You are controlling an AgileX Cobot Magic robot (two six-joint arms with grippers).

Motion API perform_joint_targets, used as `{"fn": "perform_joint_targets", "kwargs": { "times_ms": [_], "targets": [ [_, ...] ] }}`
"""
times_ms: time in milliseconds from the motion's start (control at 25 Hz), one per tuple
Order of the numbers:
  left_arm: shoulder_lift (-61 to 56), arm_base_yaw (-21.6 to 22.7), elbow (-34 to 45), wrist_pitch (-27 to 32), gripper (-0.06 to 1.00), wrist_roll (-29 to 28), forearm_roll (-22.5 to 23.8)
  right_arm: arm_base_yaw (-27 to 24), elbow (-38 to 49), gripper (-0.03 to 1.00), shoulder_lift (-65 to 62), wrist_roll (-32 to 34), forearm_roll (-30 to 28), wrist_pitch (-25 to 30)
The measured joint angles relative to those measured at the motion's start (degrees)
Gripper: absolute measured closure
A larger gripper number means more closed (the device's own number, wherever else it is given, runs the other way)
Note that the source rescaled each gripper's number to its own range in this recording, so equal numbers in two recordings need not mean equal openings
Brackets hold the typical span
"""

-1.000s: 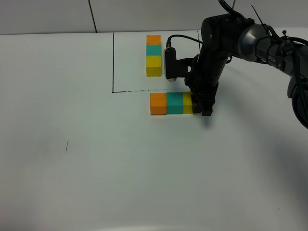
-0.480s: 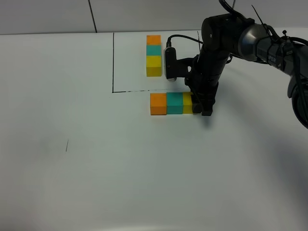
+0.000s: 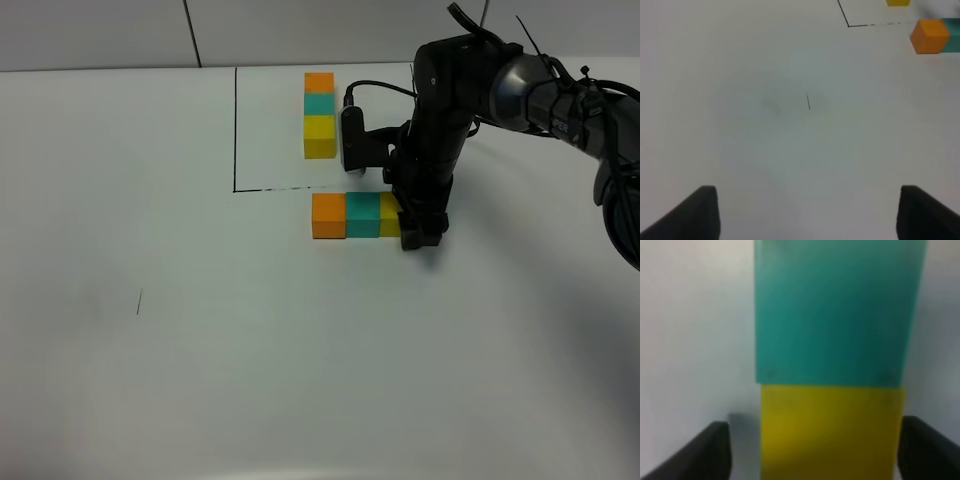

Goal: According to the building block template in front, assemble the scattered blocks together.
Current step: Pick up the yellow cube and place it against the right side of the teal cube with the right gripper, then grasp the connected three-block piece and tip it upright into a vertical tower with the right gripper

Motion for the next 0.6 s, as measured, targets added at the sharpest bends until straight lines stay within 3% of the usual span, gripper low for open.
{"fn": "perform_joint_targets", "kwargs": {
  "times_ms": [160,360,480,600],
  "targets": [
    [0.00,0.00,0.00,0.00,0.33,0.00,0.00,-0.70,0.00,0.33,-2.87,4.87,-1.53,1.36],
    [0.00,0.00,0.00,0.00,0.33,0.00,0.00,-3.63,3.88,0.26,-8.88,15.61,-4.36,2.08],
    [0.00,0.00,0.00,0.00,0.33,0.00,0.00,-6.22,11.49,0.26,-15.87,22.74,-4.73,-1.52],
    [0.00,0.00,0.00,0.00,0.33,0.00,0.00,-8.86,22.80,0.26,-24.98,32.84,-5.08,-8.89]
  ]
}}
